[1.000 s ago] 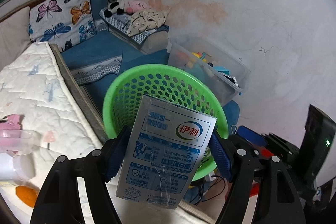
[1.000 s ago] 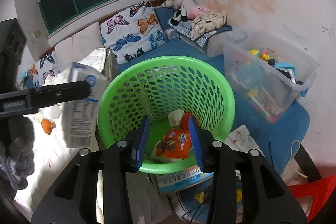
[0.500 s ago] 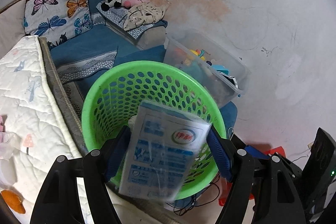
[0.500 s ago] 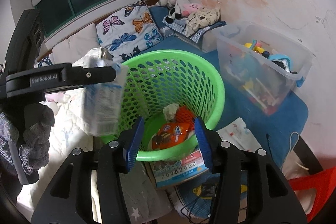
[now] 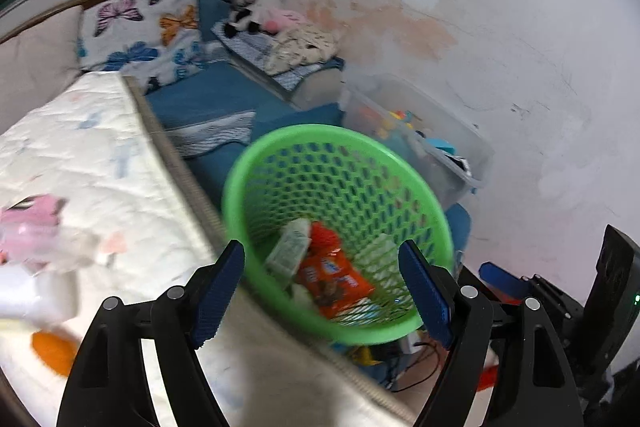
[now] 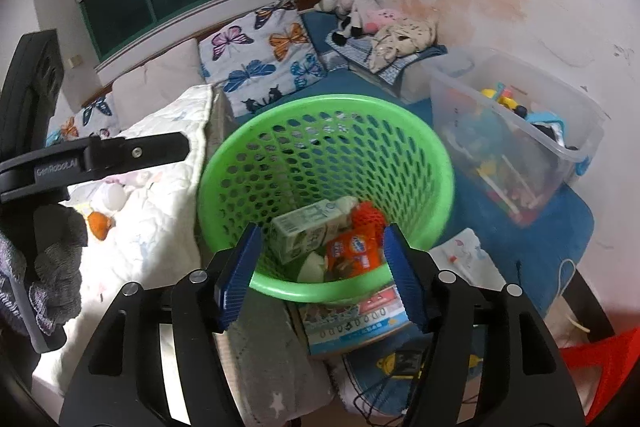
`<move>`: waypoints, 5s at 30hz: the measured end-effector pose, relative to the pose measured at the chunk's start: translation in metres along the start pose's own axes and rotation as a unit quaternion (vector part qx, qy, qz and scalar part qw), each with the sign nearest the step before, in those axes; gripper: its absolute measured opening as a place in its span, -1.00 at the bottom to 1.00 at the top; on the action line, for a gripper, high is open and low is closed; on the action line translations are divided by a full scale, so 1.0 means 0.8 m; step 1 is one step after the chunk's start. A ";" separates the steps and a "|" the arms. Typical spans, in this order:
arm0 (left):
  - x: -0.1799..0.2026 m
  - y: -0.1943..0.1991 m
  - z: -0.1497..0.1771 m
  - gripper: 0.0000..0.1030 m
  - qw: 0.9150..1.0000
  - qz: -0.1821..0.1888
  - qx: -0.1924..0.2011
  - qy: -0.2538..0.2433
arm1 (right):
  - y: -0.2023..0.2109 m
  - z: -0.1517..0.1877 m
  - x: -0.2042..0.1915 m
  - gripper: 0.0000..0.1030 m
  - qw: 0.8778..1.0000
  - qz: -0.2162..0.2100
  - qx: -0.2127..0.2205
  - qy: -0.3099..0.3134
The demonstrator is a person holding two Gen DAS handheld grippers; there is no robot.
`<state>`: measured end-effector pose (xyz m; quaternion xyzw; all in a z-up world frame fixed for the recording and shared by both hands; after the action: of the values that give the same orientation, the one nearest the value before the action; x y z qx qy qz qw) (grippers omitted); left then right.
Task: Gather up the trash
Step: 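Open both tools to drop the carton and wrapper into the basket, then return to the bed and grasp the orange piece with the right tool, then lift the orange piece with the right tool while the left tool grasps the clear plastic bottle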
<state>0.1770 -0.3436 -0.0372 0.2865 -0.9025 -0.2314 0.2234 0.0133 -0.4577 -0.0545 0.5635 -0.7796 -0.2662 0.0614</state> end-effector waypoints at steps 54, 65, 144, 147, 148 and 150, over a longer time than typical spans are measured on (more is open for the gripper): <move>-0.310 0.231 0.116 0.31 0.964 -0.218 0.039 0.149 | -0.165 0.061 -0.378 -0.04 0.947 -0.225 -0.114 0.196; -0.300 0.211 0.095 0.31 0.978 -0.199 0.010 0.060 | -0.153 0.063 -0.374 -0.26 0.944 -0.228 -0.109 0.211; -0.221 0.117 0.074 0.08 0.982 -0.007 -0.122 -0.144 | -0.075 0.004 -0.125 -0.27 0.993 -0.076 -0.085 0.018; -0.209 0.127 0.074 0.08 0.986 -0.010 -0.110 -0.127 | -0.080 0.000 -0.105 -0.27 0.995 -0.056 -0.080 0.024; -0.205 0.131 0.073 0.08 0.987 -0.009 -0.107 -0.122 | -0.082 -0.001 -0.100 -0.27 0.995 -0.052 -0.080 0.023; -0.194 0.138 0.069 0.08 0.989 -0.012 -0.095 -0.116 | -0.086 -0.003 -0.087 -0.27 0.996 -0.044 -0.079 0.020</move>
<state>0.2160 -0.1505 -0.0628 0.2456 -0.8927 -0.3506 0.1407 0.0971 -0.4108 -0.0716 0.5961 -0.7292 -0.3177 0.1094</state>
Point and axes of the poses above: each gripper's, at about its wrist camera, not at the fingertips, and y roughly against the way its jaws point, x to its right, z to its underside, the point moved 4 cm from there along -y, roughly the way its jaws point, and after that the axes turned 11 degrees about x, right-handed, at the moved point
